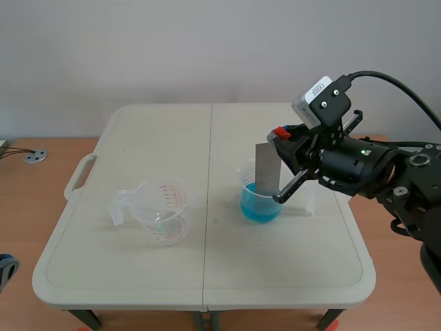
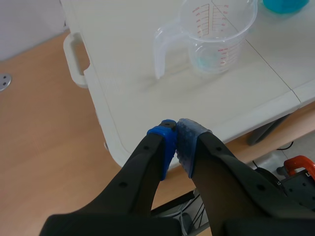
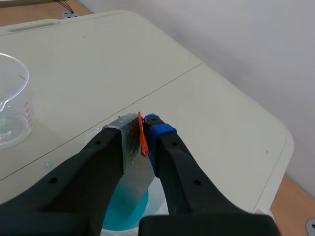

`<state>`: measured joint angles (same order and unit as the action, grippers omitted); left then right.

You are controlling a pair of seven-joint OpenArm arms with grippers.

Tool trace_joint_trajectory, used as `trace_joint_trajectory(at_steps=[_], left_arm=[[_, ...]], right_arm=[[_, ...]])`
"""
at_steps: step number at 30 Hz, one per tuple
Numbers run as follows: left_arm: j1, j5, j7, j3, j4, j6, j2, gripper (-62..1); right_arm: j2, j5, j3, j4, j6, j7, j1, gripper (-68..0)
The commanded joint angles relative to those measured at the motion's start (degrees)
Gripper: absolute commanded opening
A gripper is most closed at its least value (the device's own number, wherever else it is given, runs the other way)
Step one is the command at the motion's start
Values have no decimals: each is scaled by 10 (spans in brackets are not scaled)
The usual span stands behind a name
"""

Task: Hold the metal plate by the orange handle, dip it into the blue solution, take it out and point at it, then put the plate back in the beaker on the left.
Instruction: 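Raise the plate and point at it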

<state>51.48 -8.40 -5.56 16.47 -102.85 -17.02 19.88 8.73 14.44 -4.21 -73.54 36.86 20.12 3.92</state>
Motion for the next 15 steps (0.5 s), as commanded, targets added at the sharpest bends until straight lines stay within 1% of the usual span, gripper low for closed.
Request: trace_joint_trajectory(at_steps=[1,6,9,10,14,15], left_arm=[[-1,-3,-4,-3,-3,-7,2,-594],[-1,-3,-4,-3,-3,-7,2,-594],[-1,-3,-4,-3,-3,-7,2,-594],[-1,-3,-4,-3,-3,-7,2,-594],[-1,-3,-4,-3,-3,-7,2,-594],[-1,-3,-4,-3,-3,-7,2,-594]], right_arm=[[3,-3,2,-6,3,6,7,-662],[6,-3,2,-25,6,6,7,-662],[6,-3,12,-42,9,6,7,-662],[6,-4,16,-48,12,6,7,-662],[6,-5,30,-76,37,6,7,-662],[6,-5,32,-83,38,5,6,-662]])
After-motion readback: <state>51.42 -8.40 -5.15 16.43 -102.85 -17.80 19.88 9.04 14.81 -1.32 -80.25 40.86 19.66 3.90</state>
